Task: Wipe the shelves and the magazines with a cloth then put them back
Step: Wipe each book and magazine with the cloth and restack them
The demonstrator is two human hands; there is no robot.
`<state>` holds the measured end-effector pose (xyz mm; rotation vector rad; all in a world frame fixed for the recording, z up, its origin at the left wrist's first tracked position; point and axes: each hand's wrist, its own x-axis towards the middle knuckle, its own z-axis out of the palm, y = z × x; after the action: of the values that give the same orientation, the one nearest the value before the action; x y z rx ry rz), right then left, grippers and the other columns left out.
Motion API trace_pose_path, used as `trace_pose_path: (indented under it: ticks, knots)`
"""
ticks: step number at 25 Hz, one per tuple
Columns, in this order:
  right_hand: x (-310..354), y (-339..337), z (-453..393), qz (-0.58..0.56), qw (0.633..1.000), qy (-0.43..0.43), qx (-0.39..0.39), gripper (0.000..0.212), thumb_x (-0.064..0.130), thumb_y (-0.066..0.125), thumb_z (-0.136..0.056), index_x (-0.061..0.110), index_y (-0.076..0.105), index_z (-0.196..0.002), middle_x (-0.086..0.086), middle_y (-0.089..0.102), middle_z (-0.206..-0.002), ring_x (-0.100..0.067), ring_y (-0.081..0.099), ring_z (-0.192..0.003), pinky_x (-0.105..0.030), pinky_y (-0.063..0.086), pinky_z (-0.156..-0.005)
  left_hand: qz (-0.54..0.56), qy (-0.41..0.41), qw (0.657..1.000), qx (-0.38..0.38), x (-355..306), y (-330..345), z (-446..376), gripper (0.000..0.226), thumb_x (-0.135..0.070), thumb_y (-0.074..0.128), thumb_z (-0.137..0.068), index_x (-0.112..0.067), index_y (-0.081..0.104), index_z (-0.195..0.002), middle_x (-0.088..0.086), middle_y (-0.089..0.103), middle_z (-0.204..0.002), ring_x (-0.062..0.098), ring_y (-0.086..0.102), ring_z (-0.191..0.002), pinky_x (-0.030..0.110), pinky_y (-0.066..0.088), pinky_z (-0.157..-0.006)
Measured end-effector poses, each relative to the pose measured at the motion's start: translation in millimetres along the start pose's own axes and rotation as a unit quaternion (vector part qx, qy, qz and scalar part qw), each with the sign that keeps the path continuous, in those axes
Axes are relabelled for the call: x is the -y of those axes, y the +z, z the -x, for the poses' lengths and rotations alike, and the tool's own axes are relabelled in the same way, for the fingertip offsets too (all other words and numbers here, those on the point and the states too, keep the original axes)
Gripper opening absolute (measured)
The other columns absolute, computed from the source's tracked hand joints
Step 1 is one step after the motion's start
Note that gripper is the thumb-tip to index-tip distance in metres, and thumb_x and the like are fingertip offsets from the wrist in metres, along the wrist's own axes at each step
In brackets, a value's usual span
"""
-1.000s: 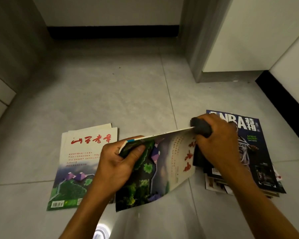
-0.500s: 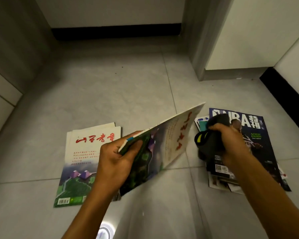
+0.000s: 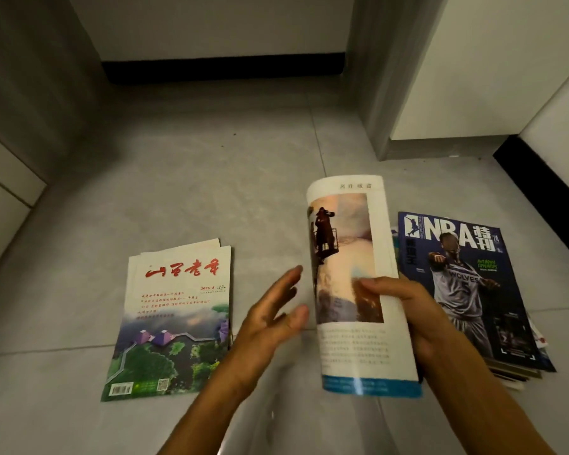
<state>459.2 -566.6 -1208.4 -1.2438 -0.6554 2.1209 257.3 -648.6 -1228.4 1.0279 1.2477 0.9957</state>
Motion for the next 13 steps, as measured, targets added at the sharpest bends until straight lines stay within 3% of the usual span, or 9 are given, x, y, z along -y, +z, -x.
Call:
trace_pose_path:
  ticks: [2,3,5,7,8,10,13]
  knots:
    - [2,-4,5,-0.012,1.000,0.014,0.022,0.081,0.012,0.094,-0.020,-0.003,0.067,-0.095,-0.018,0.067,-0.072,-0.031,0.067,-0.061,-0.038,0.056,-0.053,0.167,-0.138,0.976,-0.036,6,2,3,0.046,-0.055,0.071,-0.072,-0.041,0.060,-0.114,-0.002,0.060,-0.131,0.016,0.060,-0.114,0.035,0.050,-0.092]
    - [3,-3,8,0.004,1.000,0.016,0.019,0.077,0.013,0.094,-0.022,-0.001,0.068,-0.093,-0.017,0.067,-0.069,-0.029,0.067,-0.058,-0.037,0.055,-0.051,0.244,-0.192,0.950,-0.039,9,5,5,0.031,-0.044,0.071,-0.074,-0.030,0.070,-0.102,0.009,0.068,-0.117,0.024,0.067,-0.100,0.040,0.054,-0.084]
    - [5,-2,5,0.065,0.998,0.025,-0.011,0.064,0.012,0.085,-0.049,0.003,0.062,-0.108,-0.014,0.068,-0.071,-0.026,0.067,-0.060,-0.035,0.055,-0.054,0.334,-0.229,0.912,-0.072,14,5,8,0.020,-0.026,0.068,-0.071,-0.018,0.077,-0.088,0.017,0.072,-0.101,0.033,0.070,-0.084,0.040,0.058,-0.067]
    - [4,-10,-4,0.159,0.983,0.006,-0.093,0.050,0.011,0.074,-0.070,0.009,0.056,-0.116,-0.013,0.069,-0.082,-0.025,0.067,-0.066,-0.034,0.054,-0.058,0.284,-0.223,0.923,-0.134,26,5,5,0.024,-0.018,0.069,-0.077,-0.015,0.071,-0.101,0.016,0.073,-0.099,0.034,0.070,-0.083,0.037,0.058,-0.062]
    - [1,-17,-8,0.228,0.960,-0.038,-0.157,0.047,0.010,0.072,-0.077,0.012,0.051,-0.120,-0.012,0.067,-0.091,-0.024,0.065,-0.071,-0.035,0.053,-0.062,0.219,-0.227,0.935,-0.163,34,7,3,0.023,-0.017,0.068,-0.083,-0.015,0.068,-0.105,0.013,0.074,-0.095,0.032,0.071,-0.082,0.034,0.057,-0.060]
    - [-9,-26,-13,0.380,0.868,-0.163,-0.275,0.048,0.008,0.069,-0.082,0.016,0.040,-0.121,-0.008,0.057,-0.105,-0.019,0.059,-0.080,-0.038,0.051,-0.069,0.128,-0.240,0.939,-0.210,50,14,-1,0.015,-0.018,0.064,-0.089,-0.017,0.065,-0.104,0.008,0.075,-0.087,0.027,0.072,-0.075,0.032,0.058,-0.058]
    - [-48,-23,-18,0.525,0.753,-0.293,-0.267,0.047,0.008,0.072,-0.077,0.019,0.043,-0.113,-0.006,0.048,-0.117,-0.020,0.055,-0.098,-0.039,0.053,-0.079,0.090,-0.253,0.944,-0.193,77,25,-2,0.015,-0.019,0.062,-0.091,-0.015,0.064,-0.105,0.004,0.075,-0.084,0.022,0.072,-0.075,0.035,0.059,-0.065]
